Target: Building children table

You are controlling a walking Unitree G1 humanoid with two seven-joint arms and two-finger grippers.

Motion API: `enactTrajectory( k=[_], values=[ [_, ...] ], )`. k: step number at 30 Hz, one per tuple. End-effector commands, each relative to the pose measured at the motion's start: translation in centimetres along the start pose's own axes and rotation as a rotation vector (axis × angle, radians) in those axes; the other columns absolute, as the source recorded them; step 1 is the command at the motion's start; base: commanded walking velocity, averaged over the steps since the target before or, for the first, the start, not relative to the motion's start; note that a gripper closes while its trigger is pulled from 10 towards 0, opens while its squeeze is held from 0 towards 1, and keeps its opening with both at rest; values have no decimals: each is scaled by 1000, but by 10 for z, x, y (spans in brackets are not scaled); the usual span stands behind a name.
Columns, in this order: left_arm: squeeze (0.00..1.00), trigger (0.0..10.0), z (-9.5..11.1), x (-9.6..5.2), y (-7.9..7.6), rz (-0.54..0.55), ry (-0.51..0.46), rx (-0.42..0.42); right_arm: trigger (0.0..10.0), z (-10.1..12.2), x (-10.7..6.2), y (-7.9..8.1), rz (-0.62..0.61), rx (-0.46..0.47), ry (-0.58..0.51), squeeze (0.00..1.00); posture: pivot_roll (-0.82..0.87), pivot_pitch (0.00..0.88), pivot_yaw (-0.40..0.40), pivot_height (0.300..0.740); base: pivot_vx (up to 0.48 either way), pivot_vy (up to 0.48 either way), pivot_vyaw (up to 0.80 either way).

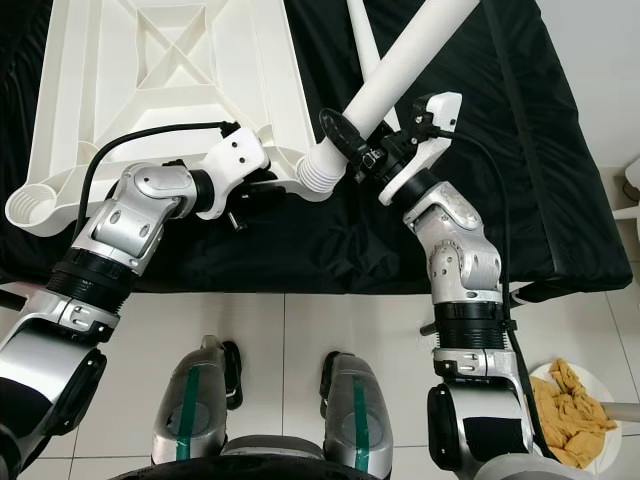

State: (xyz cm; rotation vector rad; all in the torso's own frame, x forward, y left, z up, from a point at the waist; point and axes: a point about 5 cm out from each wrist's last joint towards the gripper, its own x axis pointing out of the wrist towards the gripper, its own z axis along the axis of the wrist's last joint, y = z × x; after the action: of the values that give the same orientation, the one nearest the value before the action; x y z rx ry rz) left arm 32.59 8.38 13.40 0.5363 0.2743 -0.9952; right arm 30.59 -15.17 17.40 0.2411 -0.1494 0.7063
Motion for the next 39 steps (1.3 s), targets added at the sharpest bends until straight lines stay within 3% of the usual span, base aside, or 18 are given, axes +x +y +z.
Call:
enactTrajectory(
  k=[1,12,20,24,39],
  values=[
    [0,10000,-15,-11,14,147,57,-24,10000,-12,-5,-7,-47,-19,86,0,17,73,-34,740,0,0,0],
    [0,10000,-15,-11,13,152,54,-22,10000,-14,-8,-16,-91,-48,111,0,15,71,-37,740,0,0,0],
    [0,10000,-11,-10,11,149,40,-17,10000,0,9,11,47,-35,4,0,13,61,-36,740,0,0,0],
    [0,10000,-10,-8,10,146,36,-13,10000,1,15,16,69,-26,-7,0,15,57,-36,740,0,0,0],
    [0,10000,-7,-9,9,151,27,-5,10000,-13,4,-6,-53,-73,105,0,11,64,-40,740,0,0,0]
  ],
)
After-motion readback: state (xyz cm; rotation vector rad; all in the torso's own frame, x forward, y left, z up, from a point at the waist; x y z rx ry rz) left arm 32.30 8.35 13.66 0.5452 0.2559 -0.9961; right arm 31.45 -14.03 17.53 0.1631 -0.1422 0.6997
